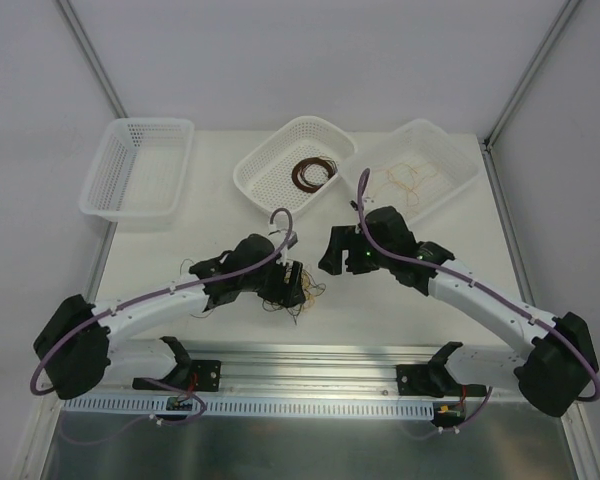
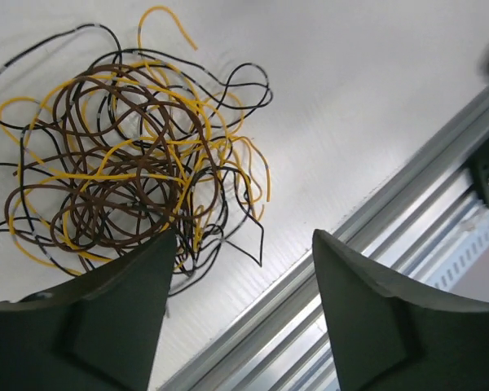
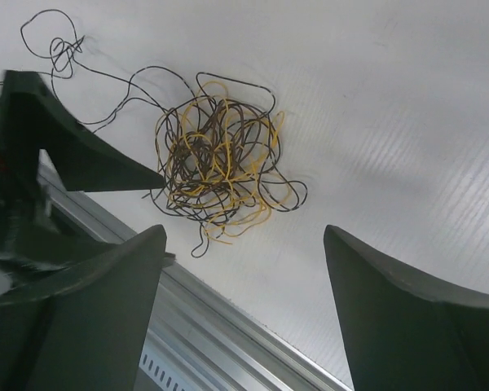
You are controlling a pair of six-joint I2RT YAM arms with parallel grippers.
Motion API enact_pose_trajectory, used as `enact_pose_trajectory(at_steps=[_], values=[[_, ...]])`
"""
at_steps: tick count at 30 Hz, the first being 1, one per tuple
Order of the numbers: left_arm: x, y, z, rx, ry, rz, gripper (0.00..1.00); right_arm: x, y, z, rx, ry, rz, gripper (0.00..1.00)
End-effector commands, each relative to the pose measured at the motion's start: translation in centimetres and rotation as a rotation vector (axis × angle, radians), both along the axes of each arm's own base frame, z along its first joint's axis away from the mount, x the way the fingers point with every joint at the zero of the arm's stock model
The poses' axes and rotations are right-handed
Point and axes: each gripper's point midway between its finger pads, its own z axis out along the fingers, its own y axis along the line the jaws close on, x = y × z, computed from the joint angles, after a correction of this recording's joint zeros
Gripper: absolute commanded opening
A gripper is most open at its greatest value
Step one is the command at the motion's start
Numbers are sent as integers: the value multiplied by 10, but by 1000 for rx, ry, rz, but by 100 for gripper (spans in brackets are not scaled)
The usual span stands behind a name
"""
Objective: Untangle the cables
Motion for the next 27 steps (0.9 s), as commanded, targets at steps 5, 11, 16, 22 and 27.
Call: enact_pose_trajectory(at_steps=[5, 11, 16, 22, 27], values=[[2, 18, 37, -151, -25, 230, 77, -5, 35, -9, 51, 50, 70, 67], [3, 29, 24, -155, 56, 397, 76, 3, 65, -32, 50, 95, 90, 50], [5, 23, 19, -141, 95, 419, 75, 10, 80, -54, 28, 134, 97, 46], [12, 26, 11, -109, 93, 460, 73, 13, 91, -70, 29, 163, 117, 40], [13, 25, 3, -80, 105, 463, 73, 18, 100, -73, 42, 151, 130, 33]])
